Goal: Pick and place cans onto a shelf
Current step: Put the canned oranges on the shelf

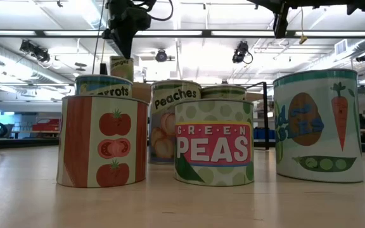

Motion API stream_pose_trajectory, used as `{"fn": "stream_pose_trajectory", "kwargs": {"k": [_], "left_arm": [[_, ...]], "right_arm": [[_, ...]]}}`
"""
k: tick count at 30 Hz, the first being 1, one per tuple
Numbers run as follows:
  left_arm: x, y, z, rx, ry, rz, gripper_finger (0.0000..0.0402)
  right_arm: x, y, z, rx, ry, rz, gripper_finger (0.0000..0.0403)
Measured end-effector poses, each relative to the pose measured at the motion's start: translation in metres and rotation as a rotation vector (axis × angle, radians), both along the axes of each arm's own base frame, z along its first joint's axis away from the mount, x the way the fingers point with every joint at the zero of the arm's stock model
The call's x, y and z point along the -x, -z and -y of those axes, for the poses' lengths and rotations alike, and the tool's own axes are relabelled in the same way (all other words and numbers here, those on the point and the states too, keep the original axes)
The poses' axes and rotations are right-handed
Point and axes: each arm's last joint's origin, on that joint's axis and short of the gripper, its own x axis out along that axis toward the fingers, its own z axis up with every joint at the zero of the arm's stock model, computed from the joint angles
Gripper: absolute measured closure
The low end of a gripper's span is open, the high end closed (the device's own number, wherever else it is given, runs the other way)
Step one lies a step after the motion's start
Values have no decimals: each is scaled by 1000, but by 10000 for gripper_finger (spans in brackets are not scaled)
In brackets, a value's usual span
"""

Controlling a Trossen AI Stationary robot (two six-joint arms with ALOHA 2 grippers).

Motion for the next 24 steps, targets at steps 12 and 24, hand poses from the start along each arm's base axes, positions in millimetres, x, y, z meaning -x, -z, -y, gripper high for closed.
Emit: {"fn": "stream_pose_trajectory", "kwargs": {"k": [12,24], "left_arm": [[7,-6,-10,16,-21,26,397],[7,-7,-9,32,11,32,383]], "right_arm": [[0,0,0,-7,-10,1,341],[0,0,0,-7,-10,1,341]]}}
